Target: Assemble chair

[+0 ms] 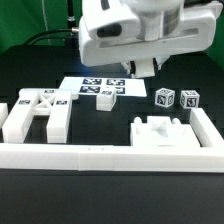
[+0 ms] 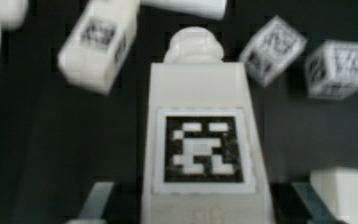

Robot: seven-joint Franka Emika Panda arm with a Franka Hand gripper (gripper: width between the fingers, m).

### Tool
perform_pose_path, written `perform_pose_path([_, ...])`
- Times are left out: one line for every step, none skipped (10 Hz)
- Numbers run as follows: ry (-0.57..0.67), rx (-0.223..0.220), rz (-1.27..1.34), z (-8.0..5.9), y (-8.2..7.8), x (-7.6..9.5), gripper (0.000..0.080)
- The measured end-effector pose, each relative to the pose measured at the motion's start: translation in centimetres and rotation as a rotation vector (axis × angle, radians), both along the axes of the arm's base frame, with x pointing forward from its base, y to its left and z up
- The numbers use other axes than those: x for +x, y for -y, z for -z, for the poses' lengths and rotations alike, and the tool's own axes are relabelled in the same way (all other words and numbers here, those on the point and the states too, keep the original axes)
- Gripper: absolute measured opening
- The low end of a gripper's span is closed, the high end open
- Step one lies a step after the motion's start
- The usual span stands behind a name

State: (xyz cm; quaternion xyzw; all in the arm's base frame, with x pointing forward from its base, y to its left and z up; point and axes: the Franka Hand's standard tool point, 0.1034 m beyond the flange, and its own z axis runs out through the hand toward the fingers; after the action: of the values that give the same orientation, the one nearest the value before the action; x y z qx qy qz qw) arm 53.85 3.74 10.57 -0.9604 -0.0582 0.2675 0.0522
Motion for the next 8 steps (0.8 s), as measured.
perform_pose_path([0.092, -0.003, 0.008, 0.1, 0.1, 0.8, 0.0285])
perform_pose_path([0.172, -0.007, 0.014, 0.0, 0.2, 1.2, 0.0286])
perform_pose_path([0.219, -0.008, 0.016, -1.3, 0.2, 1.4, 0.0287])
perform_pose_path([0.277, -0.011, 0.026, -2.4, -0.1, 2.4, 0.0287])
perform_pose_path([0.329, -0.011, 0.028, -3.3, -0.7, 3.3, 0.0287])
perform_pose_path([0.467, -0.006, 0.036, -3.1, -0.4, 4.4, 0.0287])
perform_pose_path([0.493, -0.01, 0.04, -2.7, -0.2, 3.3, 0.0287])
perform_pose_path([0.578, -0.014, 0.045, -2.9, -0.1, 4.1, 0.0287])
